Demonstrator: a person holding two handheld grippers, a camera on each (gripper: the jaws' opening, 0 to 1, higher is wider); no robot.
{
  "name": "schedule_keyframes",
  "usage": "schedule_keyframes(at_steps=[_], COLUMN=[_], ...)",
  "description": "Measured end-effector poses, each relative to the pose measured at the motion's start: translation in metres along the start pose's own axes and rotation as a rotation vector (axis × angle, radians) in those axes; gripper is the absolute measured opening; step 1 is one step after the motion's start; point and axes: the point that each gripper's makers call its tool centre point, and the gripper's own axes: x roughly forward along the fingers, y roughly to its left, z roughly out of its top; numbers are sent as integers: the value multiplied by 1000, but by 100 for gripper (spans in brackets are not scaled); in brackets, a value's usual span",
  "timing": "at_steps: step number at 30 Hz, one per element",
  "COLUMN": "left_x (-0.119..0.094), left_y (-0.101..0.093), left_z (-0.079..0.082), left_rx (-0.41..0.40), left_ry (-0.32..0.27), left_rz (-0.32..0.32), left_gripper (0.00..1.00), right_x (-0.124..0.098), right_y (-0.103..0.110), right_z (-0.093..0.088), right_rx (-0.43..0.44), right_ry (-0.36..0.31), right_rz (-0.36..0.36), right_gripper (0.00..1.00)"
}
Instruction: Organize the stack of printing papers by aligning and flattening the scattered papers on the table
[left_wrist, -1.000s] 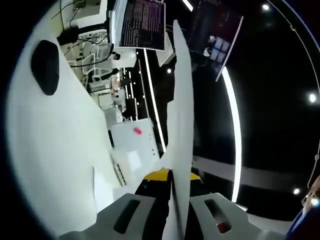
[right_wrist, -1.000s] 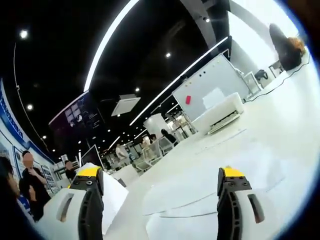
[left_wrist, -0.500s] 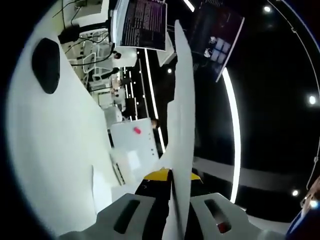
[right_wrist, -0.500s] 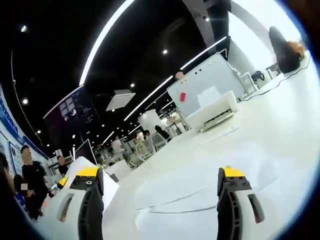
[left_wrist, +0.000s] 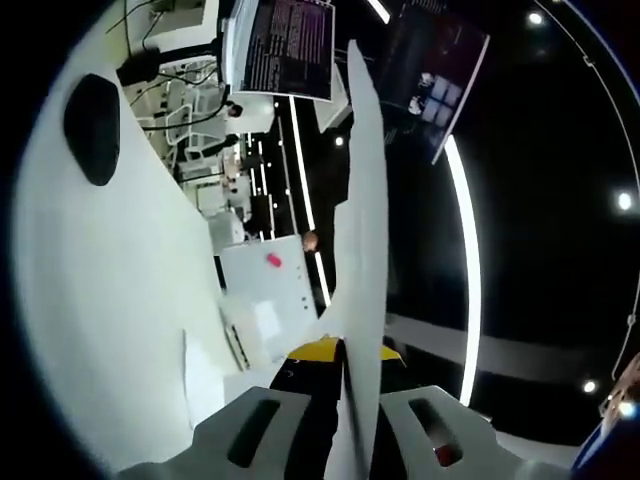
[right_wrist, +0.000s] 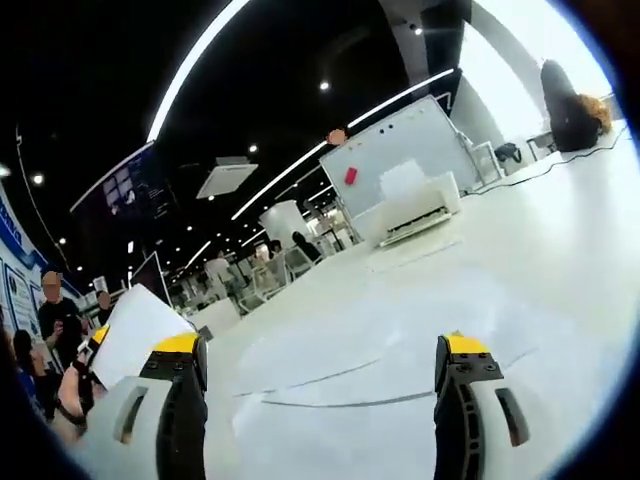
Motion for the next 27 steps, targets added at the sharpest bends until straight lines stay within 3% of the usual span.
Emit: schedule_keyframes(at_steps=[6,13,27], left_x=[0,-1,-1], left_y=[0,0,-1], left_z=[-1,-1,1], left_rx=[-1,-3,-9], left_ry=[0,3,0], left_rz=[-1,-1,-8], left_gripper=[6,6,6], right_x=[0,-4,-4], right_y=[-8,-21,-19], right_z=[-10,-25,-34], right_rx=[-33,-184,-260], right_ry=[30,62,91], right_rz=[-28,-114,-130], right_gripper=[90,90,90])
